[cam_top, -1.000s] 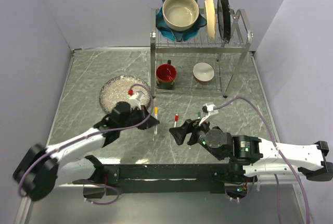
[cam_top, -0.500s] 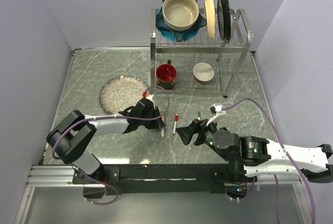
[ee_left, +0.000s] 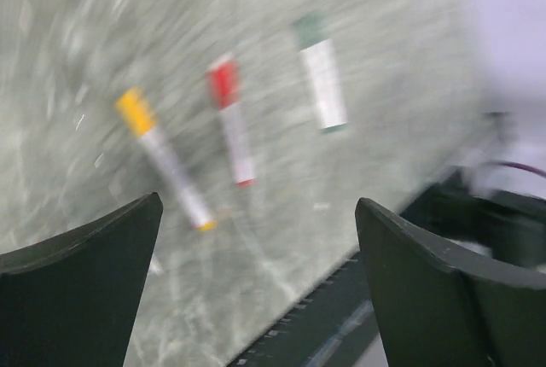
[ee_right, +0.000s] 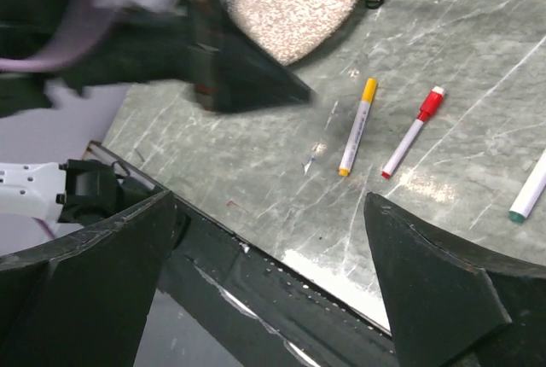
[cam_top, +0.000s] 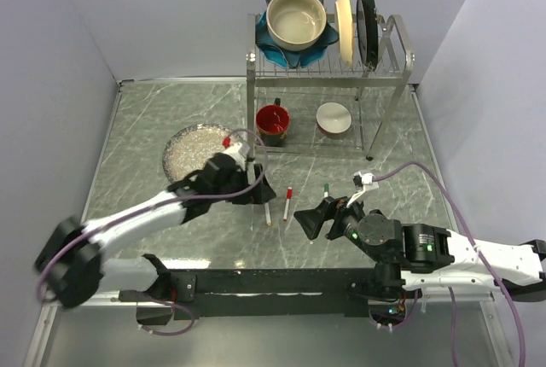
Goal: Insert the pens into the pen caps
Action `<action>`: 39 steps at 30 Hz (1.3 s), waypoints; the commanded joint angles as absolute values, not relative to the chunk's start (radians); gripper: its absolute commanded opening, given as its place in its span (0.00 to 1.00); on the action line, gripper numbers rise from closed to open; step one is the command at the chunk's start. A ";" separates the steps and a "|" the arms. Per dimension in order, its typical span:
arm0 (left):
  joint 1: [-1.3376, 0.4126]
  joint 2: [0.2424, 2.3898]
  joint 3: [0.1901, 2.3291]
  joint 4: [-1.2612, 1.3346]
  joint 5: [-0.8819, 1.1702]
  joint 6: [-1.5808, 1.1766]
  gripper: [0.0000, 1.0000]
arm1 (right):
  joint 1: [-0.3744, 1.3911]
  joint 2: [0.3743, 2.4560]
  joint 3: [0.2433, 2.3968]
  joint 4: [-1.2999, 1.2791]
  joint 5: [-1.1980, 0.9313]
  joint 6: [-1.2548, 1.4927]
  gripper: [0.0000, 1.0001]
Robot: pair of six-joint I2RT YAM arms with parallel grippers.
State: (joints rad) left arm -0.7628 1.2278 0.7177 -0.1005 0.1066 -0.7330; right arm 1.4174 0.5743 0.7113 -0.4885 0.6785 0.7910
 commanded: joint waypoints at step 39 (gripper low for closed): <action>-0.767 0.414 0.586 -0.084 0.203 -0.476 0.99 | 1.419 0.486 0.753 -0.459 0.762 0.810 1.00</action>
